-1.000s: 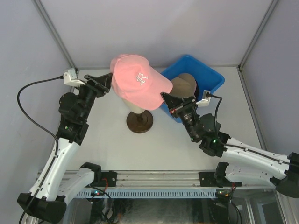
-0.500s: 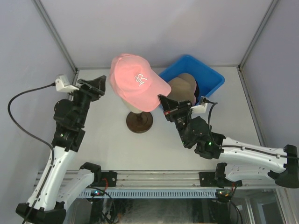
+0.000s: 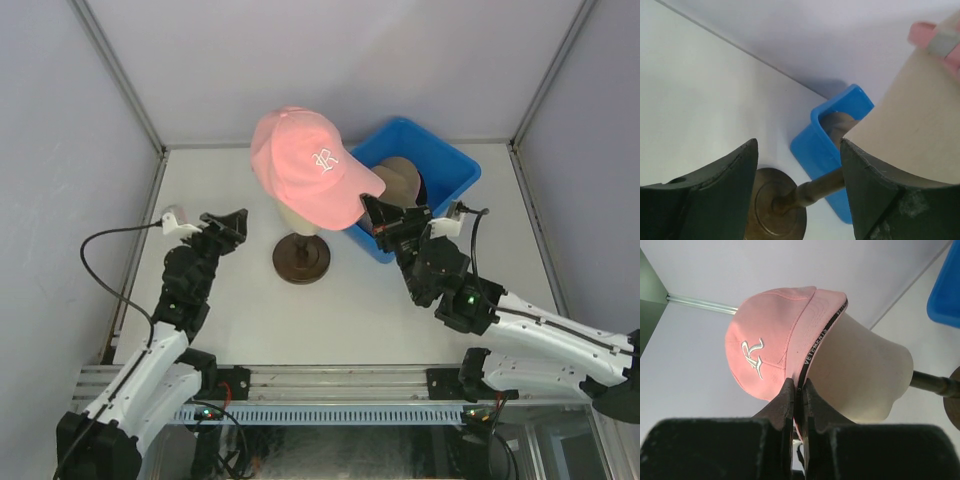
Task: Stack the hats
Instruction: Place the hat on the hat stand.
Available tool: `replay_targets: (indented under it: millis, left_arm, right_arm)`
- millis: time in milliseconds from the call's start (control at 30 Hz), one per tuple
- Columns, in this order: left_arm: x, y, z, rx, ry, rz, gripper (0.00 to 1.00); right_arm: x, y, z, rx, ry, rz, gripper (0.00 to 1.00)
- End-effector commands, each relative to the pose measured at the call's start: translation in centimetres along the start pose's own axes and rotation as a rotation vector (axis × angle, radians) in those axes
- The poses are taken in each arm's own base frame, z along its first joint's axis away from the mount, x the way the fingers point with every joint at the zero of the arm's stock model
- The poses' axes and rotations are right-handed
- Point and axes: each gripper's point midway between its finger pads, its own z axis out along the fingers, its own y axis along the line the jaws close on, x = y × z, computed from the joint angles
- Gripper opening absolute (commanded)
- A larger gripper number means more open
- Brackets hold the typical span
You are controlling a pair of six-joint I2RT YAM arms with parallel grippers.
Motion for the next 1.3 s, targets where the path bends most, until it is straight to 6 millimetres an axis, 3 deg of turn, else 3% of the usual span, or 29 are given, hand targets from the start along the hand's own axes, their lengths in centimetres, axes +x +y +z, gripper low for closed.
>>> replay_targets:
  millis: [0,333,600,767,1100,1267]
  left_arm:
    - [0.7,-2.2,-0.2,0.180,-0.055,-0.027,0.71]
    - [8.7,-4.0,-0.5,0.290,0.066,0.106,0.73]
    - [12.1,-4.0,-0.8,0.328,0.113,0.188,0.73]
    - [13.4,-3.7,-0.6,0.317,0.134,0.241,0.73]
    - [14.9,-3.6,2.0,0.248,0.129,0.321,0.74]
    - [15.1,-5.1,3.3,0.292,0.101,0.332,0.74]
  right_arm:
    - [-1.4,-0.8,1.0,0.027,-0.002,-0.056,0.00]
    - [-1.9,-0.3,2.7,-0.016,0.109,-0.103,0.00]
    - [-1.1,0.7,2.3,-0.060,0.197,-0.136,0.00]
    - [-1.8,1.5,2.3,-0.085,0.234,-0.137,0.00]
    - [-2.3,2.3,2.1,-0.111,0.334,-0.114,0.00]
    - [-1.8,2.2,2.4,-0.109,0.381,-0.094,0.00]
